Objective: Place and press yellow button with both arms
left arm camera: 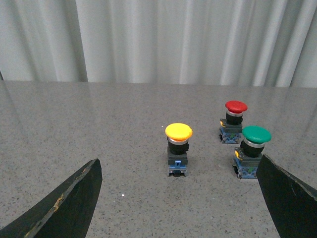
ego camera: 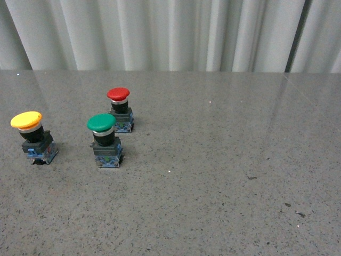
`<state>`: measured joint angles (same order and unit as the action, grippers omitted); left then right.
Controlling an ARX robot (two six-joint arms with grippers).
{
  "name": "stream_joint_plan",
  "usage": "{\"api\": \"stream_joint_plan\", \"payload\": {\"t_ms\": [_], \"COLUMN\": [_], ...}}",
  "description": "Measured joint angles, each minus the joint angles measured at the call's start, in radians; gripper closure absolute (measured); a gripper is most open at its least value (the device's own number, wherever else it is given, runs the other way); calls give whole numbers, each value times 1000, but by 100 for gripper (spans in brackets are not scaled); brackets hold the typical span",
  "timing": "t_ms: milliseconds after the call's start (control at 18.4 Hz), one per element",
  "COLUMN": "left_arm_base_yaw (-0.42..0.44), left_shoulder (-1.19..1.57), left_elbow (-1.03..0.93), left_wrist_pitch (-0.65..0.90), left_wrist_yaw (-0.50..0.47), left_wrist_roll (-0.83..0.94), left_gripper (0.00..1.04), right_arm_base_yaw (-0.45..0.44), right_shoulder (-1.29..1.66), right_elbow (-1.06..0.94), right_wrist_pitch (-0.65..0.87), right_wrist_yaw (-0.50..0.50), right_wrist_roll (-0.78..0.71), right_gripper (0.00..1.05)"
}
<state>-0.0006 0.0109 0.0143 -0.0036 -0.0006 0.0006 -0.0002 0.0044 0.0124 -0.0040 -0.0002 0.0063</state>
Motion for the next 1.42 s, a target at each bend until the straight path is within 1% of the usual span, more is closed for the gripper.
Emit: {"api": "stream_joint_plan", "payload": {"t_ms": [926,981,1035,1090,1144,1199,1253,1308,1417], "left_arm_base_yaw": [0,-31,-120,-102,-63,-24,-3,32,77], "left_shoulder": [0,20,159,257,321,388,452,547,692], "left_elbow": [0,22,81,109,127,153,183,227,295], "left_wrist_pitch": [0,-84,-158,-87,-13,71,142,228,321], "left_wrist_yaw": [0,-93,-289,-373,-394,-369,-330,-271,-191], "left_wrist_roll": [0,-1,0,11,28,48,66,88,106], "left_gripper": [7,7,7,7,7,7,7,7,7], "right_arm_base_yaw": [0,0,0,0,-1,0,0,0,0], "right_shoulder": [0,0,0,0,0,0,0,0,0], "right_elbow": [0,0,0,0,0,0,0,0,0], "right_wrist_pitch": [0,0,0,1,0,-2,-1,-1,-1], "right_wrist_yaw": [0,0,0,-1,0,0,0,0,0], "right_wrist_roll": [0,0,0,0,0,0,0,0,0], "right_gripper": [7,7,7,7,7,7,7,7,7]}}
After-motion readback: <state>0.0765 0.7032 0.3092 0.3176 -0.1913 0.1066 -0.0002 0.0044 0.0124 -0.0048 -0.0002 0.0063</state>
